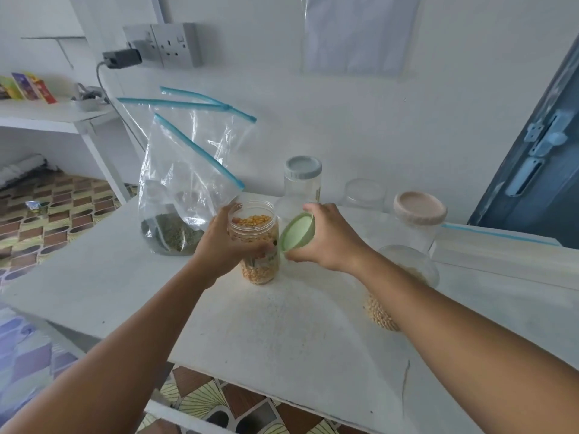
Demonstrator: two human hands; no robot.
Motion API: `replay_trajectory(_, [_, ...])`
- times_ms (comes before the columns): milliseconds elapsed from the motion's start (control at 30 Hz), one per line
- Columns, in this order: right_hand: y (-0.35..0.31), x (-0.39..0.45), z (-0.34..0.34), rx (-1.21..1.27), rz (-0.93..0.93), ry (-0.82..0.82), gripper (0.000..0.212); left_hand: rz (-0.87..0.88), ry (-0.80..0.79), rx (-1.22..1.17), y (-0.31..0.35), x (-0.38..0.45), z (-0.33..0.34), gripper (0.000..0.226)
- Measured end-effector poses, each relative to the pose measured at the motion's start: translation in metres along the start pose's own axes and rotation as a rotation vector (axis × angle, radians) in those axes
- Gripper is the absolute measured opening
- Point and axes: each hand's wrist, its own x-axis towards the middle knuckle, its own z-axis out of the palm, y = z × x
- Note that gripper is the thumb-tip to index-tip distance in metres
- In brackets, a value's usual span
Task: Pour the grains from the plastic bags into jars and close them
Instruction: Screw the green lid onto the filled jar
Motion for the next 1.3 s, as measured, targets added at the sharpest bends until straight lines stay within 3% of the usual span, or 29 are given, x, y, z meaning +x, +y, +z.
replay_trajectory(167, [-0.015, 0.010, -0.009, 0.069, -0.104, -0.026, 0.105, 0.021, -0.048, -0.036, 0.003, -0.002, 0.003, 0.122])
replay_trajectory(367, [-0.040, 0.033, -0.009, 0.156, -0.077, -0.062, 0.100, 0.089, -0.146, -0.089, -0.002, 0.007, 0.000, 0.101])
replay_trajectory(633, [-0.066, 0.052, -0.014, -0.107, -0.117, -0.194, 0.096, 0.178, -0.200, -0.095, -0.018, 0.027, 0.000, 0.096])
replay_trajectory(800, [-0.076, 0.055, -0.020, -0.091, -0.066, -0.257, 0.092, 0.173, -0.401, -0.169, -0.008, 0.040, -0.020, 0.097])
replay_trajectory(933, [-0.084, 0.059, -0.021, -0.109, -0.022, -0.291, 0.093, 0.226, -0.541, -0.186, 0.003, 0.043, -0.027, 0.078])
replay_trajectory(1100, [-0.087, 0.061, -0.017, -0.145, -0.006, -0.307, 0.094, 0.248, -0.542, -0.222, -0.002, 0.043, -0.025, 0.067])
replay_trajectory(1300, [-0.093, 0.065, -0.021, -0.221, -0.028, -0.339, 0.093, 0.260, -0.511, -0.240, -0.004, 0.042, -0.023, 0.072])
